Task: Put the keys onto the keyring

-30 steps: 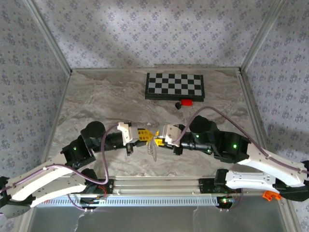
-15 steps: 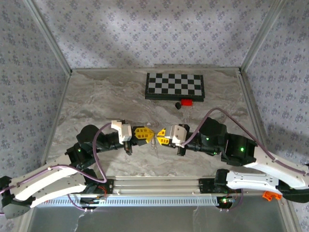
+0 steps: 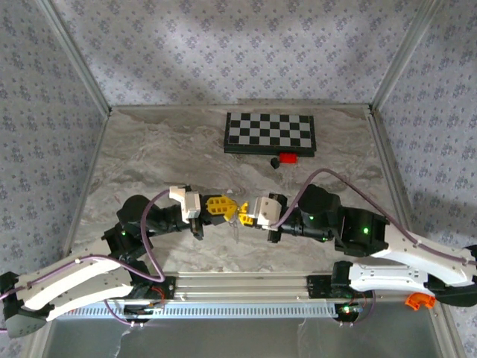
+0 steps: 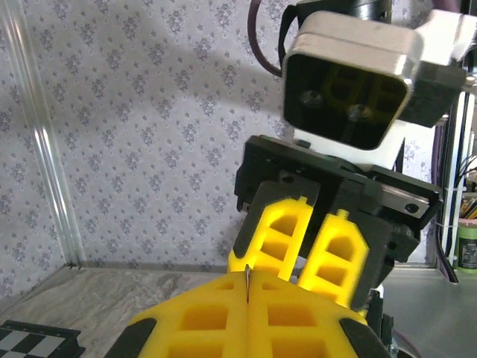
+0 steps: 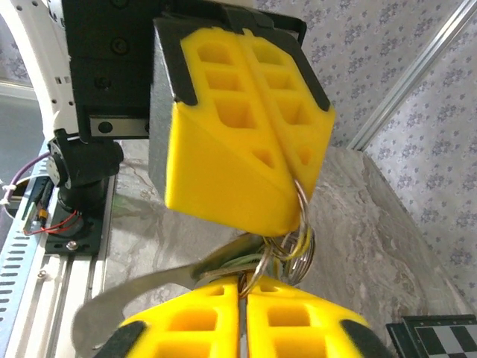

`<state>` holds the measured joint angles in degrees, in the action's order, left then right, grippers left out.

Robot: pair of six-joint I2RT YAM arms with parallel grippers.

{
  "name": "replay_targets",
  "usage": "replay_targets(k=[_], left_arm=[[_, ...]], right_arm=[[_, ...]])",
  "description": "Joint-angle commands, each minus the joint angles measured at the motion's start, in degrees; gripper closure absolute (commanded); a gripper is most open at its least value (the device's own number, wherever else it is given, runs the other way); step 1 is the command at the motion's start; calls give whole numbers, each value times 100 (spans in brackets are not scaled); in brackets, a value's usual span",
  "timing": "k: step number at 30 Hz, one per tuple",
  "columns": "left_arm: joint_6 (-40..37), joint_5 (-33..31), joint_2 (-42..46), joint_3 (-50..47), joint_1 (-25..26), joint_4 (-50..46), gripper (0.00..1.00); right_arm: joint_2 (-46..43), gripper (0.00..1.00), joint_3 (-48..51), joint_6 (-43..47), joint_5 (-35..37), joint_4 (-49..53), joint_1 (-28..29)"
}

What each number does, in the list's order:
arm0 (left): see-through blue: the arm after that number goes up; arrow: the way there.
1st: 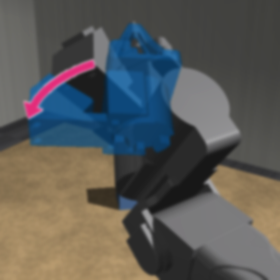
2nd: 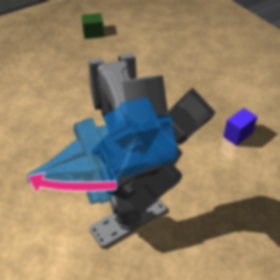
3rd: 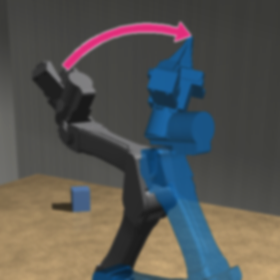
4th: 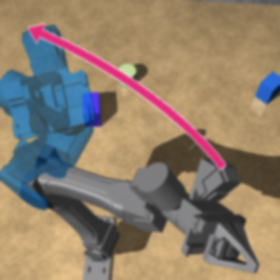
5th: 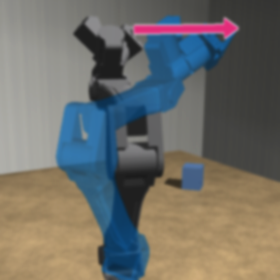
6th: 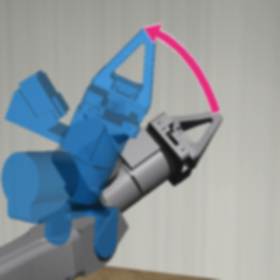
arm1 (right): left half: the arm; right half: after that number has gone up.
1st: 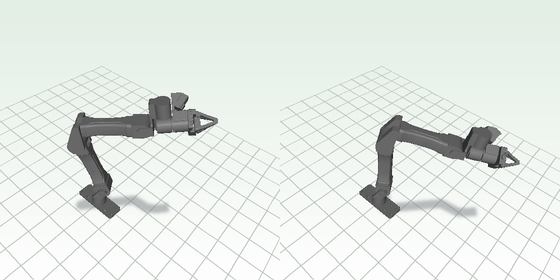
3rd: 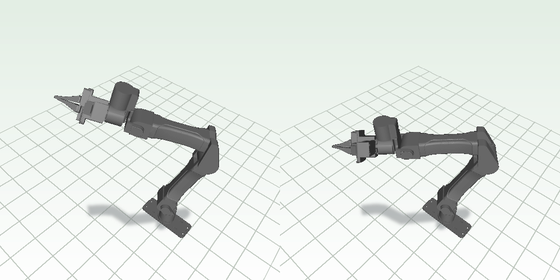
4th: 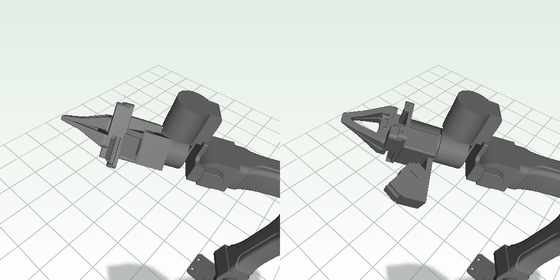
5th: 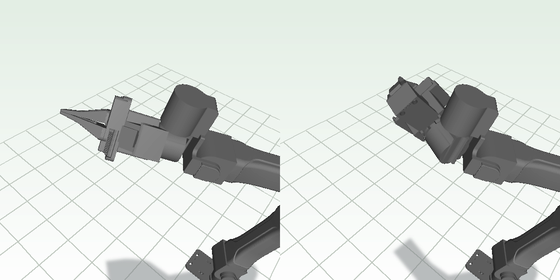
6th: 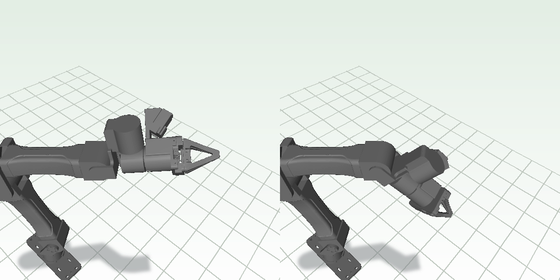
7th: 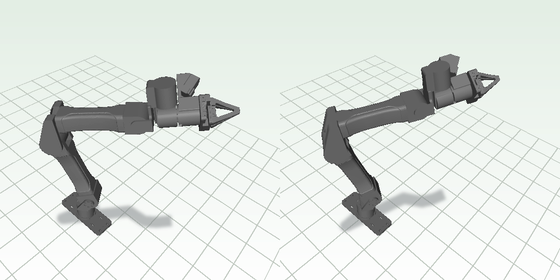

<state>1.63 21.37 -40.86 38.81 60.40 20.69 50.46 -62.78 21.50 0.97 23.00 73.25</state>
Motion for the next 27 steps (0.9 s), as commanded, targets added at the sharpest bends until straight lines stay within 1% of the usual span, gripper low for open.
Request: replay_targets(k=[1,3,6,11,15,27], left_arm=[[6,-115,135,83,2,382,100],[-28,-98,140,92,6,325,100],[-38,-26,142,92,7,302,100],[4,244,117,118,6,322,100],[28,427,84,158,7,305,100],[101,724,-9,176,6,357,100]], right_arm=[[-162,79,-147,153,170,34,145],[-315,75,-84,171,304,-52,146],[-529,73,36,128,387,-239,132],[-705,74,121,70,181,-322,93],[-600,74,84,5,-114,-366,5],[-408,72,113,-170,-529,-568,-183]])
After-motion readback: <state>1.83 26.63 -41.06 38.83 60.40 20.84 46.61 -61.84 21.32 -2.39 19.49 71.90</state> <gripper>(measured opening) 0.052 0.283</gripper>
